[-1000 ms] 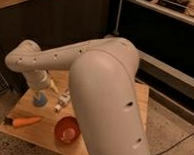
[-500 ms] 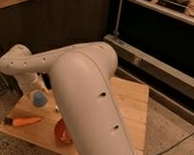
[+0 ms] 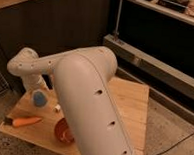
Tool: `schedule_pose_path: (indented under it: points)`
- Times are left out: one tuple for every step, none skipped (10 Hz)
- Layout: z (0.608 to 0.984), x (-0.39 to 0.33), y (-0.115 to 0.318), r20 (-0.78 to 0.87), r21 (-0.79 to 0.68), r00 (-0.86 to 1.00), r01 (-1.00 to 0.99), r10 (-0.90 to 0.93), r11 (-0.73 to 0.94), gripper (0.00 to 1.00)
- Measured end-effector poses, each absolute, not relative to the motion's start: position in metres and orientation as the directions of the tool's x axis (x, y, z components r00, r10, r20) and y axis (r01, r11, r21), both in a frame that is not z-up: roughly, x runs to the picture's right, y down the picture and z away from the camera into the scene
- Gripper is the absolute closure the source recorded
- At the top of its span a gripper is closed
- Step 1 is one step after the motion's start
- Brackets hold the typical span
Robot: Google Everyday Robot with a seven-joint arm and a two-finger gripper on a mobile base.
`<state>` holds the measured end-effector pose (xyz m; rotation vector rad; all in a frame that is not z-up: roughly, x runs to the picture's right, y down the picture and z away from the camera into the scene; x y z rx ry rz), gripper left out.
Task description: Place the ceramic cup over the eraser
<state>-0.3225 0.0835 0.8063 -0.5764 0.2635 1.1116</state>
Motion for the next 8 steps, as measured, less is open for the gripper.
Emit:
schedule_pose_path:
  points:
    - [0.814, -0.325, 0.085, -0.476, -0.314, 0.439, -0.894, 0.762, 0.319, 0.35]
    - [0.816, -0.327, 0.088, -0.479, -0.322, 0.448, -0.890, 0.755, 0.324, 0.35]
    - [0.817, -0.336, 0.093, -0.482, -0.336, 0.471, -0.878, 0.739, 0.340, 0.35]
    - [0.815, -0.342, 0.095, -0.484, -0.343, 0.485, -0.871, 0.728, 0.353, 0.35]
    - [0.814, -0.345, 0.095, -0.484, -0.343, 0.493, -0.867, 0.723, 0.361, 0.35]
    - [0.812, -0.351, 0.092, -0.483, -0.346, 0.504, -0.861, 0.716, 0.372, 0.35]
    - [0.810, -0.354, 0.090, -0.481, -0.347, 0.510, -0.858, 0.713, 0.380, 0.35]
    - [0.809, -0.356, 0.089, -0.480, -0.343, 0.516, -0.855, 0.710, 0.389, 0.35]
